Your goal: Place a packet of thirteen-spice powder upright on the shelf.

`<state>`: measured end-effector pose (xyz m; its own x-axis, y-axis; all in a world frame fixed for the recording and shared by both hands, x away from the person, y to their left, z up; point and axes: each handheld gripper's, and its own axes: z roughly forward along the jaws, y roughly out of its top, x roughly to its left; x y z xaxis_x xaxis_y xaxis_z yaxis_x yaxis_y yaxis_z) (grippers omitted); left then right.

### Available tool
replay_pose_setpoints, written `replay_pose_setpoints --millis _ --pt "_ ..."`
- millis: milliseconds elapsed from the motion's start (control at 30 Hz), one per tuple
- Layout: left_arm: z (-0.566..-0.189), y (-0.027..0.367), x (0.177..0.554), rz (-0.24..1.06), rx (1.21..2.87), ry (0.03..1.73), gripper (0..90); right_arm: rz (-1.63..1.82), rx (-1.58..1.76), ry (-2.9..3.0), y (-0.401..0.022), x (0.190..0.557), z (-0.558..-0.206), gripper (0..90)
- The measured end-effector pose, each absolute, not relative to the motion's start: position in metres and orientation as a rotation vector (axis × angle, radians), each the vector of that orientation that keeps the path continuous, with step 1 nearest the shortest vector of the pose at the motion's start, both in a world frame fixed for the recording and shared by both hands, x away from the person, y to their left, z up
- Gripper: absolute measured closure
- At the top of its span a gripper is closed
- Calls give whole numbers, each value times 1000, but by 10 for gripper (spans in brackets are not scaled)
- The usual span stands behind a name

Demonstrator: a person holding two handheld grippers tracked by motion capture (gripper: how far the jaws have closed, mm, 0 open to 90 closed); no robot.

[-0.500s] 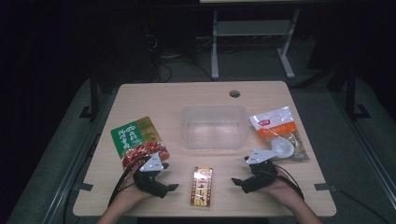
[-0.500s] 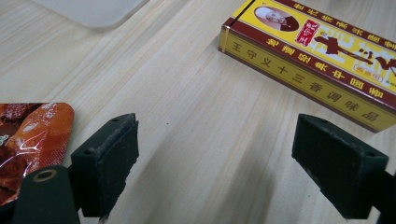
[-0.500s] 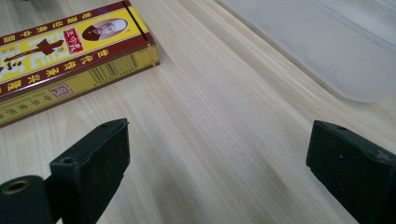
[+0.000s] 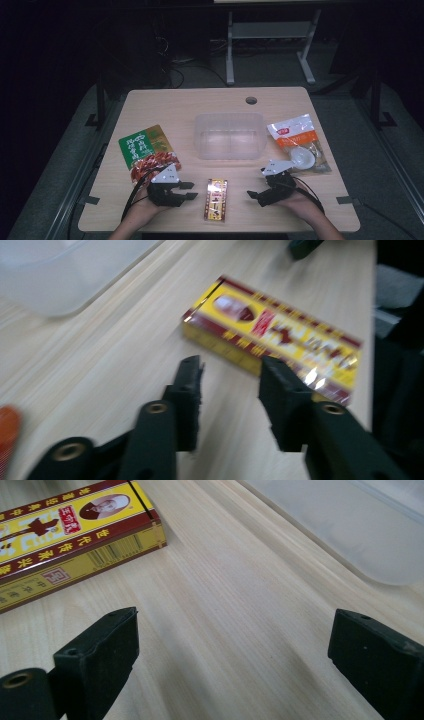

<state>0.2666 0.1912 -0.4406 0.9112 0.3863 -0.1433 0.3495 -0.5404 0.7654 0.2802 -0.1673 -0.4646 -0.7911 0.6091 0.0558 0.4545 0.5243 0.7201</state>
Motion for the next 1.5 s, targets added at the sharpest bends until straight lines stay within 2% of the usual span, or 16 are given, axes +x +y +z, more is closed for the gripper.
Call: replay_pose_setpoints --millis 33,67,100,133,267,600,967,1500 --pt "-441 191 267 53 2188 523 672 1120 906 2560 -167 280 -465 58" --pt "-438 188 266 45 2187 509 672 1119 914 2562 -167 281 -465 59" --pt "-437 186 265 39 2185 506 738 1130 928 2556 -168 283 -465 59" --pt "-436 183 265 29 2185 500 738 1130 928 2556 -168 283 -465 59" --pt "-432 170 261 -21 2192 450 894 1134 938 2548 -168 283 -465 58" --pt "-427 143 257 -88 2167 376 896 1137 944 2553 -167 283 -465 59" --pt "-445 97 244 -161 2231 283 896 1144 934 2560 -166 284 -466 59" --pt "-454 105 239 -99 2347 312 896 1154 940 2561 -168 283 -465 59"
